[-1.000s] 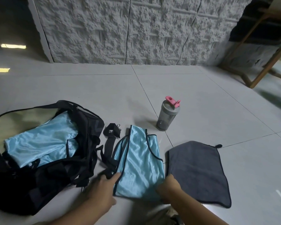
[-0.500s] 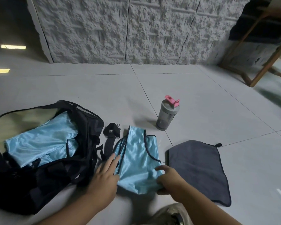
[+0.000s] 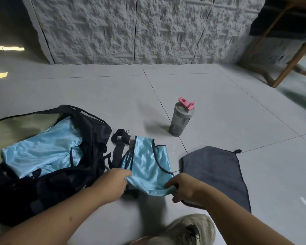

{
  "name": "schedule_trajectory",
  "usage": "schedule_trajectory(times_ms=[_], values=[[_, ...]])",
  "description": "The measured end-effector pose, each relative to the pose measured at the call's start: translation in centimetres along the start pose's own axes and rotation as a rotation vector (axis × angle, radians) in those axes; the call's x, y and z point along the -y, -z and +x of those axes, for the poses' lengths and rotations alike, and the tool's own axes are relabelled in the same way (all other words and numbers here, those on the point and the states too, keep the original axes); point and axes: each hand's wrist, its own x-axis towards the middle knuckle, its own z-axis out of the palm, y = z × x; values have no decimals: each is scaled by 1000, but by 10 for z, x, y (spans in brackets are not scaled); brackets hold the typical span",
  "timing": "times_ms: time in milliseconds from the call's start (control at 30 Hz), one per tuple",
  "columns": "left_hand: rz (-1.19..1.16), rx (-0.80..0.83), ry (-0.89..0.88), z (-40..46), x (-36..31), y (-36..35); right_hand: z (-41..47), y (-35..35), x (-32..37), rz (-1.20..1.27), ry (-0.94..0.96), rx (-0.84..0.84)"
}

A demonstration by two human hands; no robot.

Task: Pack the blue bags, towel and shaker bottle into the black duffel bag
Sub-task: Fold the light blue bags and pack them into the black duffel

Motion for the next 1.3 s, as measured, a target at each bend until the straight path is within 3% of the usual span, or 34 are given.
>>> schedule_trajectory(times_ms=[133,233,333,400,567,833,1000,1167,1300], values=[[-83,28,48,21,-3,16,13,3,2,39,39,-162],[-96,18,54,41,-10,33,25,21,-4,392,24,-312],[-113,8,42,69,-18,48,46,33,-7,829,-10,-358],[-83,16,28,92,-22,54,64,38,-6,927,-51,-435],[73,8,47,135,-26,57,107,49,-4,735,-147,-589],[332,-77,218,168,-11,32,152,52,8,463,-194,-663],[425,-282,208,131,-26,7,147,38,9,460,-318,-608],[321,-68,243,80,-26,-39,145,27,20,612,-413,-459],[177,-130,229,69,-7,-45,137,22,23,769,-458,-365]])
